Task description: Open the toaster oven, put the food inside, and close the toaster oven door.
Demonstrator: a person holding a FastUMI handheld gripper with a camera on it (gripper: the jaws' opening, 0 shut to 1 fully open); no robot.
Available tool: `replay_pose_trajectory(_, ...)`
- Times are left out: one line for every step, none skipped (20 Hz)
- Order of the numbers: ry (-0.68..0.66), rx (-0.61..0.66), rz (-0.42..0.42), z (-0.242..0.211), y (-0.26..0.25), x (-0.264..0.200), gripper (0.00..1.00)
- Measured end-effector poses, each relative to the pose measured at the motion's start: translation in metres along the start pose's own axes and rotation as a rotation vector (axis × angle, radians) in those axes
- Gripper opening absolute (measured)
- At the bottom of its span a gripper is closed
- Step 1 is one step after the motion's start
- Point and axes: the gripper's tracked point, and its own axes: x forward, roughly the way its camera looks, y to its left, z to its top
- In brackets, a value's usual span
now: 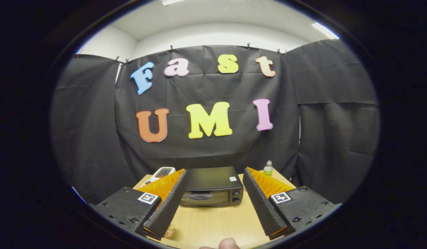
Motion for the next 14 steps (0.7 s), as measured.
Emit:
replay_pose_trajectory(-0.001, 0.001, 0.0, 0.0003, 0.0, -0.0002, 1.0)
replay_pose_trajectory(0.0, 0.002, -0.001, -0.0001, -0.0007, -0.0003, 1.0)
replay_pose_trajectory(-0.001, 0.004, -0.002, 0.0008, -0.0011, -0.0004, 1.0)
replay_pose_trajectory(0.0, 0.005, -0.003, -0.0001, -0.0015, -0.0004, 1.0)
replay_pose_trajectory(0.001, 0.007, -0.004, -0.0002, -0.0023, 0.0001, 1.0)
replay_pose_trajectory(0.002, 0.01, -0.004, -0.0005, -0.0024, 0.0003, 1.0)
replay_pose_trajectory(0.004, 0.012, -0.004, -0.001, -0.003, 0.0007, 1.0)
replay_pose_trajectory(0.005, 0.014, -0.004, -0.0016, -0.0035, 0.0013, 1.0)
replay_pose_trajectory(0.007, 0.015, -0.003, -0.0014, -0.0035, 0.002, 1.0)
replay_pose_trajectory(0.009, 0.015, -0.001, -0.0018, -0.0036, 0.0017, 1.0)
replay_pose_trajectory(0.009, 0.015, 0.0, -0.0016, -0.0037, 0.0029, 1.0)
replay_pose_trajectory(0.009, 0.015, 0.001, -0.0016, -0.0038, 0.0037, 1.0)
replay_pose_trajectory(0.01, 0.015, 0.003, -0.0015, -0.0037, 0.0042, 1.0)
replay_pose_trajectory(0.013, 0.015, 0.005, -0.0032, -0.0037, 0.0052, 1.0)
